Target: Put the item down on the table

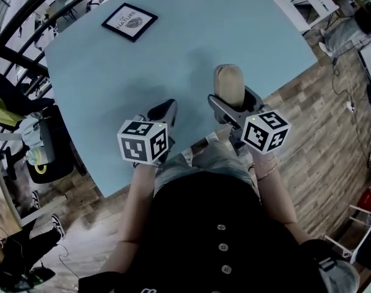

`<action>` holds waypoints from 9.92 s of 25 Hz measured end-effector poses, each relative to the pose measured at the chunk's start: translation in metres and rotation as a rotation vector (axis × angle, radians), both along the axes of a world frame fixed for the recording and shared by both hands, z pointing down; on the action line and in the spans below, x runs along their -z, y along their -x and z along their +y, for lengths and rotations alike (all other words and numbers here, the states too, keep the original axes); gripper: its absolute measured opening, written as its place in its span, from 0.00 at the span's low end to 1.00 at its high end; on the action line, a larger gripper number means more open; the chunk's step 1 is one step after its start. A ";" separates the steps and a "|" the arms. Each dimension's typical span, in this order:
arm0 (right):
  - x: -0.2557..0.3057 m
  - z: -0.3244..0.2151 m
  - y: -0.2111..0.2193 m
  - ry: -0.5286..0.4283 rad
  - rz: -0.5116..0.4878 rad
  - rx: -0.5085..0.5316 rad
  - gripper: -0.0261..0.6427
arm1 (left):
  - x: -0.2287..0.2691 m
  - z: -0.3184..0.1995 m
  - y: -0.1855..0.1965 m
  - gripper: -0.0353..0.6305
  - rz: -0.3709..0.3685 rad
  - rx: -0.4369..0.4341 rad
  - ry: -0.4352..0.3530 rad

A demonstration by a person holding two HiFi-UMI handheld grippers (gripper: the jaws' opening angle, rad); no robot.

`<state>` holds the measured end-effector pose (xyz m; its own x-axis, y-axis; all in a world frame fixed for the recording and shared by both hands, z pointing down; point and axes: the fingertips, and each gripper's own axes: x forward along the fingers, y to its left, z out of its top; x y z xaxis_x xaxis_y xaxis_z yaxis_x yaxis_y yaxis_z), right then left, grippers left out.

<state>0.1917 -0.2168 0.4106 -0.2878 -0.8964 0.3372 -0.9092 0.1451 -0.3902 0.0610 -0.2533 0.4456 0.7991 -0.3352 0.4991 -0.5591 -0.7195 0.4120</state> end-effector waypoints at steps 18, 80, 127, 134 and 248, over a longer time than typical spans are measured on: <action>0.001 -0.095 -0.044 0.002 0.011 0.251 0.65 | 0.006 -0.069 -0.037 0.08 -0.004 0.234 -0.016; -0.133 -0.216 -0.048 0.269 0.502 0.974 0.65 | -0.047 -0.113 -0.062 0.08 -0.069 0.544 0.093; -0.121 -0.214 -0.039 0.118 0.590 0.920 0.66 | -0.048 -0.106 -0.086 0.08 -0.033 0.440 0.062; -0.079 -0.205 -0.043 0.030 0.409 0.805 0.53 | -0.031 -0.105 -0.091 0.08 -0.027 0.438 -0.003; -0.046 -0.098 -0.063 -0.001 0.131 0.675 0.05 | -0.029 -0.046 -0.139 0.08 -0.119 0.283 -0.021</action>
<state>0.2545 -0.3149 0.4563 -0.7404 -0.5354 0.4063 -0.6591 0.6969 -0.2827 0.2004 -0.2992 0.4748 0.6086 -0.5476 0.5742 -0.7822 -0.5360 0.3178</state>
